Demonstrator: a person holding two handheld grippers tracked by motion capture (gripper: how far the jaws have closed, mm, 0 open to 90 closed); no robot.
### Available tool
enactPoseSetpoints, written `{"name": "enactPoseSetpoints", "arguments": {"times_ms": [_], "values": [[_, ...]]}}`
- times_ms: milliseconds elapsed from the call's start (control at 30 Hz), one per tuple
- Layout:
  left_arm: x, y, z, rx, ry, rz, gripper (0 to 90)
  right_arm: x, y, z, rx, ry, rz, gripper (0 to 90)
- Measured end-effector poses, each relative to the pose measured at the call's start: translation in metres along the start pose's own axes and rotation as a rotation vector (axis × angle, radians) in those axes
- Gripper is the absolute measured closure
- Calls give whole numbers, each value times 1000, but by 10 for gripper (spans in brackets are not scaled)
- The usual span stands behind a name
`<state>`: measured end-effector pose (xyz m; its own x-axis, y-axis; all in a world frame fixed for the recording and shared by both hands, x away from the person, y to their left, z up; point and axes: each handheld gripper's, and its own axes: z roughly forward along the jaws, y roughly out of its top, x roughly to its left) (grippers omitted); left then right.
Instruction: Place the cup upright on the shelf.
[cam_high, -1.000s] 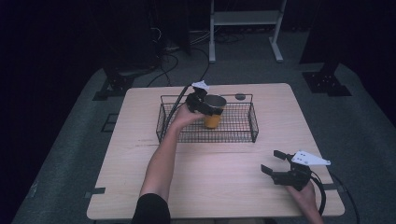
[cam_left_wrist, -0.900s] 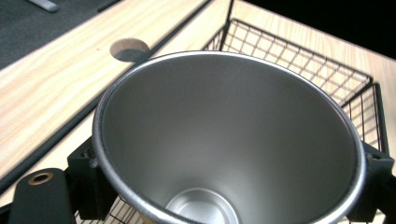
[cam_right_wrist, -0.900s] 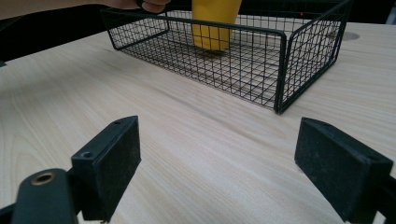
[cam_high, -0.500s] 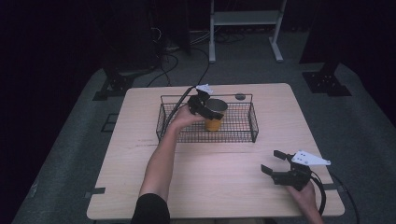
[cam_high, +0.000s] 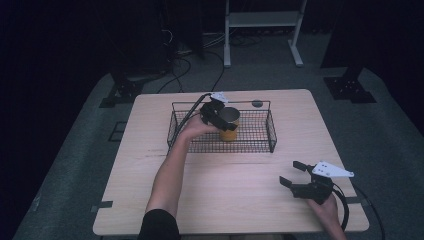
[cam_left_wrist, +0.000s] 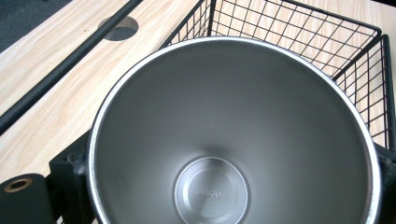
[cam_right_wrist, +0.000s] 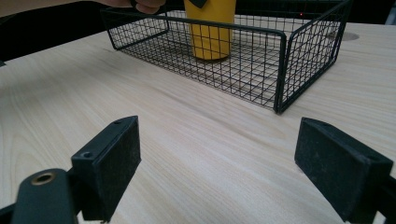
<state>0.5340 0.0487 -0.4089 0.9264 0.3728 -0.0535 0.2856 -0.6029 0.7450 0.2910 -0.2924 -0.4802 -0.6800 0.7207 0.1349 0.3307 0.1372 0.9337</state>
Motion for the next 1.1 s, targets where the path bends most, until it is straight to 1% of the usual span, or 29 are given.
{"name": "enactPoseSetpoints", "arguments": {"times_ms": [133,200,267,500,633,700,833,1000,1033,1067,1100], "values": [[-2,-2,0,0,4,6,54,0,0,0,0,-1,-1,134],[-3,-3,0,1,15,11,46,0,0,0,0,-1,-1,134],[-3,-4,-1,-9,17,5,33,0,0,0,0,-2,-1,134],[-4,-2,-6,-31,33,9,3,0,0,0,2,0,-3,134],[-5,0,-9,-49,47,10,0,0,0,0,3,-1,-3,134],[-5,0,-11,-66,43,12,0,0,0,0,3,-1,-3,135],[-6,1,-13,-78,48,16,0,0,0,0,2,-2,-3,134],[-7,4,-18,-115,54,18,0,0,0,0,3,-2,-2,134],[-7,4,-18,-115,54,18,0,0,0,0,3,-2,-2,134],[-8,6,-20,-127,54,20,0,0,0,0,3,-3,-2,134],[-8,6,-20,-127,54,20,0,0,0,0,3,-3,-3,134]]}}
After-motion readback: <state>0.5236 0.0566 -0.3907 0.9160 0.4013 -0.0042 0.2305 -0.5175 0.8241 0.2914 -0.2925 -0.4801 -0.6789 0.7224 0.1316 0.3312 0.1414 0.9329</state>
